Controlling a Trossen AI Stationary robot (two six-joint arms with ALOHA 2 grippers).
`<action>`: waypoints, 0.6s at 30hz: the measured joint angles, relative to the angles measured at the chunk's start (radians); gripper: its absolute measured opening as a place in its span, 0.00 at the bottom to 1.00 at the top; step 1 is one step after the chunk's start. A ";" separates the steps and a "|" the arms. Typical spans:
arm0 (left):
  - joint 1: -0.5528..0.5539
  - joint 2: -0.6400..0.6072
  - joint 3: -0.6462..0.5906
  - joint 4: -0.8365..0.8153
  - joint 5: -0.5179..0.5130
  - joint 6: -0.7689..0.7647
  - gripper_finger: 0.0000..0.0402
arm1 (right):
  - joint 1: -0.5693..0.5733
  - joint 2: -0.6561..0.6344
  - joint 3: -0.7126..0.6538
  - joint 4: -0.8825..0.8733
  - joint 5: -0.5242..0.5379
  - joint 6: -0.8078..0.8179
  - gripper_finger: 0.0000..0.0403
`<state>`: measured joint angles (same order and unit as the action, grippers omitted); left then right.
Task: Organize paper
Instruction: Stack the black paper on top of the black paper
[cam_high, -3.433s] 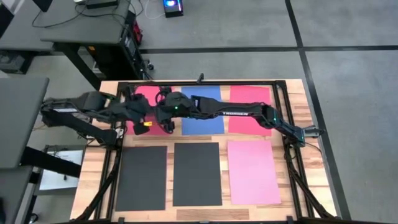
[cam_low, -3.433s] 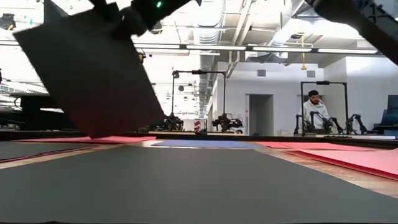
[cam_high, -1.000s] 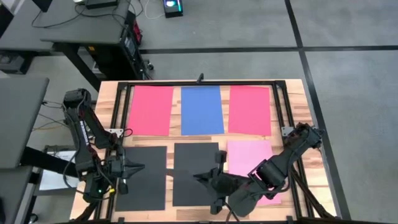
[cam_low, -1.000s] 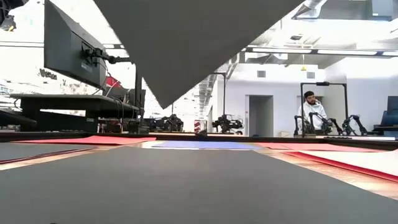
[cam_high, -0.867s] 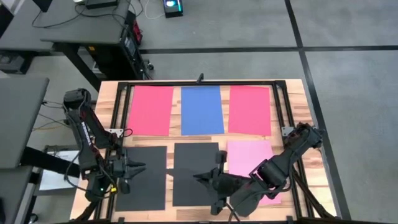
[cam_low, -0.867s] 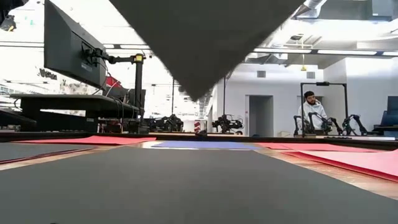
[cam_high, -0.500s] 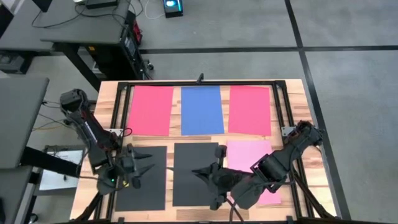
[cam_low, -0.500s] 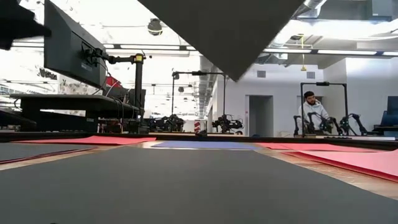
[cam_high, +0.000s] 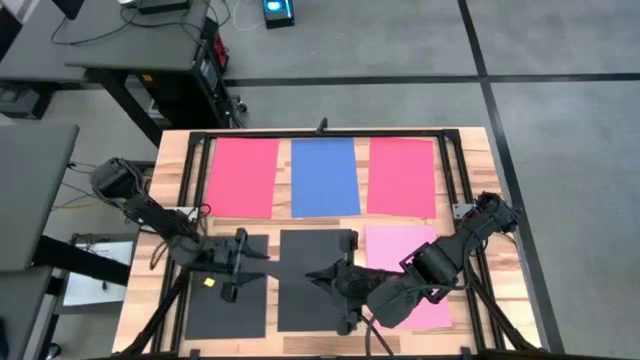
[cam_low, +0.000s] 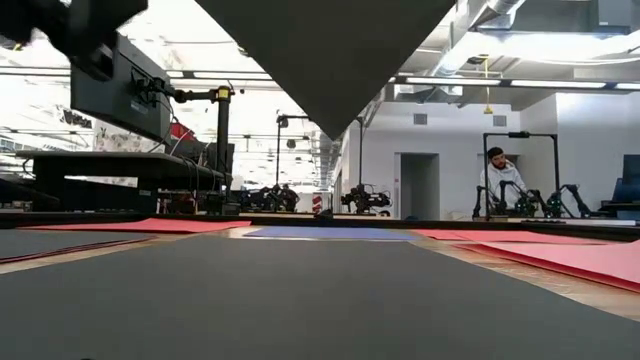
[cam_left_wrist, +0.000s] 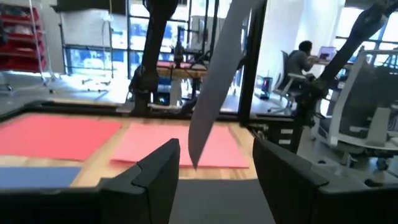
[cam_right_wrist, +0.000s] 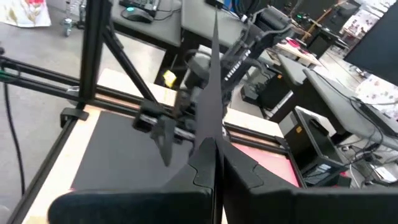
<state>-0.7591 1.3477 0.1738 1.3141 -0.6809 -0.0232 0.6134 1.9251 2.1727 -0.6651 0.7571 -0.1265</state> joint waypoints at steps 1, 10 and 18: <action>0.024 0.020 0.001 0.018 0.035 -0.013 0.47 | 0.004 -0.001 0.000 0.001 0.000 -0.003 0.00; 0.166 0.241 0.090 0.166 0.171 0.018 0.47 | 0.013 -0.003 0.000 0.008 0.001 -0.005 0.00; 0.177 0.317 0.181 0.228 0.305 0.090 0.47 | 0.013 -0.003 0.000 0.008 0.001 0.006 0.00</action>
<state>-0.5823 1.6650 0.3550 1.5420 -0.3756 0.0673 0.6268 1.9221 2.1727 -0.6572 0.7582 -0.1206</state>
